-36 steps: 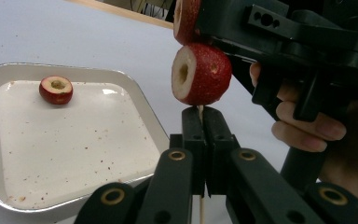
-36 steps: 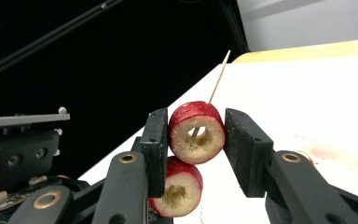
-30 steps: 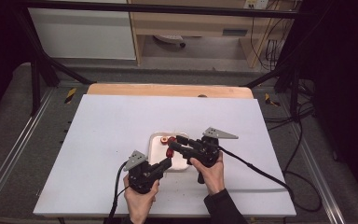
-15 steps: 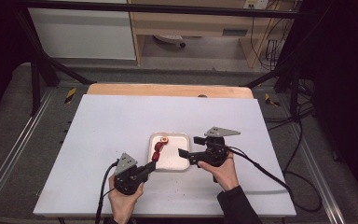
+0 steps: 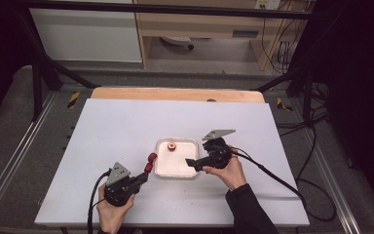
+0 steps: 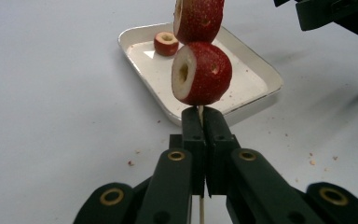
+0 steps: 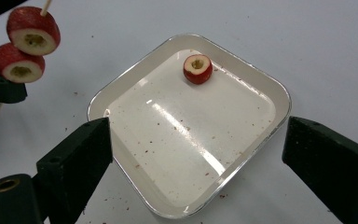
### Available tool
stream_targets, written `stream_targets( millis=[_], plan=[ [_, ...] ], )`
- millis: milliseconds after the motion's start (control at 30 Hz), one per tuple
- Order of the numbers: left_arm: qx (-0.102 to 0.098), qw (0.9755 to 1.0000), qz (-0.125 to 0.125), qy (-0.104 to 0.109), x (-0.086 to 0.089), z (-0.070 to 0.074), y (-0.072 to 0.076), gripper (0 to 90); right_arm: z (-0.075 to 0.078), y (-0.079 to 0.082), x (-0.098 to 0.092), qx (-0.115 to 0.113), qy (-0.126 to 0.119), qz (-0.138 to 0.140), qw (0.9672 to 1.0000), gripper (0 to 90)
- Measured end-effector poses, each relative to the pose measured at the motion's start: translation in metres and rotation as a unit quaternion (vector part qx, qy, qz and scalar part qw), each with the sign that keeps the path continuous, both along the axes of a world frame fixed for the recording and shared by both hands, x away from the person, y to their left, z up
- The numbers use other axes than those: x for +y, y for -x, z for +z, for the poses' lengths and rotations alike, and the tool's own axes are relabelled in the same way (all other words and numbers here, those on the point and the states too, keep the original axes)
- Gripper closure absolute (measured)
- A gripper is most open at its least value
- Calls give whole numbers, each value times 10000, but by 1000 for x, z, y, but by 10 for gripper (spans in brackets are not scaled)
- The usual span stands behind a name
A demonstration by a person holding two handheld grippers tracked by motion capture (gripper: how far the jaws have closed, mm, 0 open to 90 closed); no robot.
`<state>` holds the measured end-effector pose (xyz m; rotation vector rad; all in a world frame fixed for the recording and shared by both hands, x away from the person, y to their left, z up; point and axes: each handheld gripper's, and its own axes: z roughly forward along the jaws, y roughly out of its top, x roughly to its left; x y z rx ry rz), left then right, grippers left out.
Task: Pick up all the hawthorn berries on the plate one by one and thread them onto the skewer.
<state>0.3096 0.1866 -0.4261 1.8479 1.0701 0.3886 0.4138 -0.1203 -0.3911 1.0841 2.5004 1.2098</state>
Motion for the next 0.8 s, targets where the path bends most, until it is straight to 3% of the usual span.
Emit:
stream_targets(
  millis=[300,500,700,800],
  plan=[
    [-3,10000,3,-78,7,-2,0,884,7,-28,28,167,394,23,9991,104],
    [-2,10000,-14,-88,8,-2,0,884,10,-42,47,335,432,-29,9985,132],
    [1,10000,-8,-89,9,-3,-1,883,5,-52,64,553,450,-122,9974,149],
    [10,10000,-4,-97,9,-3,-1,883,1,-56,71,630,570,-145,9963,173]
  ],
)
